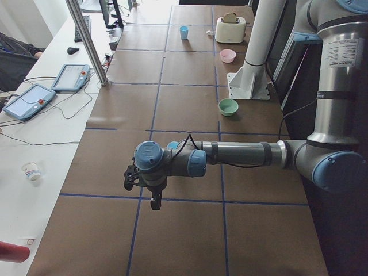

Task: Stack blue cups with both arms
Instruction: 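Move the left gripper toward the light-blue cup on its side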

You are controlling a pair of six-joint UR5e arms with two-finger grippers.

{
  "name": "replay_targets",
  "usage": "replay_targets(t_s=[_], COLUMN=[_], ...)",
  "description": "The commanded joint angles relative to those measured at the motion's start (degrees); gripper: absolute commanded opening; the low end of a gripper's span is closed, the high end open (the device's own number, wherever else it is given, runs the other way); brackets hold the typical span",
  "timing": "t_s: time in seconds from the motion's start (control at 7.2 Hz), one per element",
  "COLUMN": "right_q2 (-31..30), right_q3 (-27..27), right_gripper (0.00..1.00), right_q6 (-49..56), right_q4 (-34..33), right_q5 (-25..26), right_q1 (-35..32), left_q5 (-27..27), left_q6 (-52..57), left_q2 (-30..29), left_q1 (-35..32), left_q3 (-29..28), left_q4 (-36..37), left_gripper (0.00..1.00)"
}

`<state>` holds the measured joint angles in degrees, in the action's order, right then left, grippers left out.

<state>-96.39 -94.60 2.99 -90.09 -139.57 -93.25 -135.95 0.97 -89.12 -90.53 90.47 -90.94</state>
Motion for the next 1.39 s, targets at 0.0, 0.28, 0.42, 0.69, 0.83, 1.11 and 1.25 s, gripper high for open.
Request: replay_targets(t_s=[0.0, 0.28, 0.42, 0.69, 0.83, 1.11, 1.25], right_q2=[0.06, 0.06, 0.24, 0.24, 0.24, 0.24, 0.24], right_q3=[-0.06, -0.15, -0.32, -0.68, -0.76, -0.76, -0.76], right_gripper=[1.00, 1.00, 1.00, 1.00, 1.00, 1.00, 1.00], right_q6=[0.00, 0.00, 0.00, -0.09, -0.09, 0.00, 0.00], right_q4=[0.00, 0.00, 0.00, 0.00, 0.00, 0.00, 0.00], right_q5=[0.00, 0.00, 0.00, 0.00, 0.00, 0.00, 0.00], right_q1=[0.00, 0.00, 0.00, 0.00, 0.00, 0.00, 0.00], left_q5=[-0.02, -0.10, -0.19, -0.45, -0.72, -0.72, -0.63], left_q6=[0.00, -0.35, -0.79, -8.28, -15.22, -27.96, -37.00], left_q2=[0.00, -0.09, -0.26, -0.53, -0.01, 1.14, 2.97], left_q1=[0.00, 0.00, 0.00, 1.04, 4.36, 11.04, 14.81], left_q3=[-0.03, 0.06, 1.02, 7.32, 10.49, 12.63, 12.45], left_q4=[-0.03, -0.03, -0.03, -0.03, -0.12, -5.95, -14.88], left_gripper=[1.00, 1.00, 1.00, 1.00, 1.00, 1.00, 1.00])
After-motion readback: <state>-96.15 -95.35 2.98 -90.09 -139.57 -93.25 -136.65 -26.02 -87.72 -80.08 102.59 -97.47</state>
